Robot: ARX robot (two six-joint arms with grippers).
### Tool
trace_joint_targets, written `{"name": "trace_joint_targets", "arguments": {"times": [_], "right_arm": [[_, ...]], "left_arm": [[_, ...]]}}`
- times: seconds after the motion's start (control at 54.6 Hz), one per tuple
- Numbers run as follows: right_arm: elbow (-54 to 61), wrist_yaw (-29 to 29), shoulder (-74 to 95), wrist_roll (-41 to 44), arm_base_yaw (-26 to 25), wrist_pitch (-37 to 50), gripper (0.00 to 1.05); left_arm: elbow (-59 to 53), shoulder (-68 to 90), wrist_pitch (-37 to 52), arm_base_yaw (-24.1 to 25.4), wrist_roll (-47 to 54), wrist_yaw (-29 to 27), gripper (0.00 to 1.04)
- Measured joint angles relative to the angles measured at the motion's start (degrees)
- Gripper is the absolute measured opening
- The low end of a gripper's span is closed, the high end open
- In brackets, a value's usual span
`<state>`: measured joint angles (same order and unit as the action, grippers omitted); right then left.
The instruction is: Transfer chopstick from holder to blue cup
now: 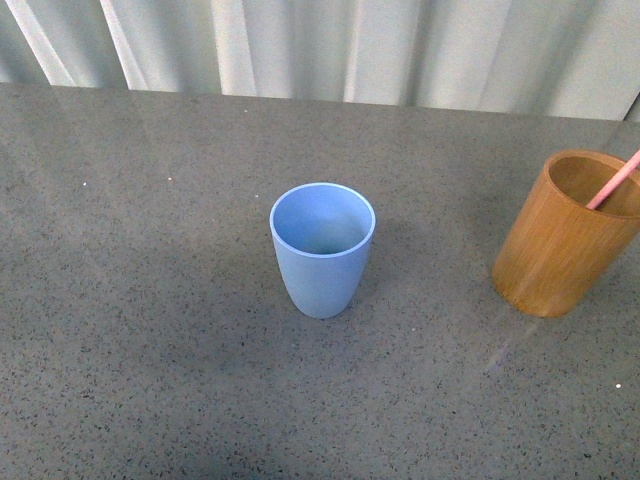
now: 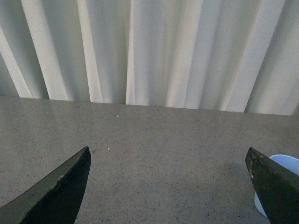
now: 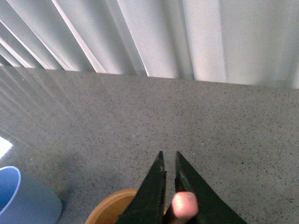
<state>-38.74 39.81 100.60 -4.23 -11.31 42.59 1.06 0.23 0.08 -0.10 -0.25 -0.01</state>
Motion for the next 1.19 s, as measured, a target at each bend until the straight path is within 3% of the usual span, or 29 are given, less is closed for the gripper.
{"name": "trace_joint_targets", "arguments": {"times": [0.055,0.33,0.513,0.806,0.953,1.191], "right_arm": [[-0.3,0.9,-1.1,-1.0,0.0,-0.5,0.01],[-9.8,2.0,-16.6,-7.8,0.0,-12.3,0.02],[-12.3,-1.9,-24.7,-8.4,10.4,-17.9,0.02],[-10.5,-10.0,-16.4,-11.3,26.7,-13.5,0.02],[-10.5,-12.5,-11.6,-11.6,30.1,-12.6,0.02],[-10.8,-15.1,-6.8,-10.5,31.1,-12.8,0.02]], "left_arm": [[0.0,0.0,0.0,0.0,0.0,0.0,0.98],[0.0,0.0,0.0,0.0,0.0,0.0,0.98],[0.0,0.0,0.0,0.0,0.0,0.0,0.98],[0.0,0.0,0.0,0.0,0.0,0.0,0.98],[0.0,0.0,0.0,0.0,0.0,0.0,0.98],[0.0,0.0,0.0,0.0,0.0,0.0,0.98]]}}
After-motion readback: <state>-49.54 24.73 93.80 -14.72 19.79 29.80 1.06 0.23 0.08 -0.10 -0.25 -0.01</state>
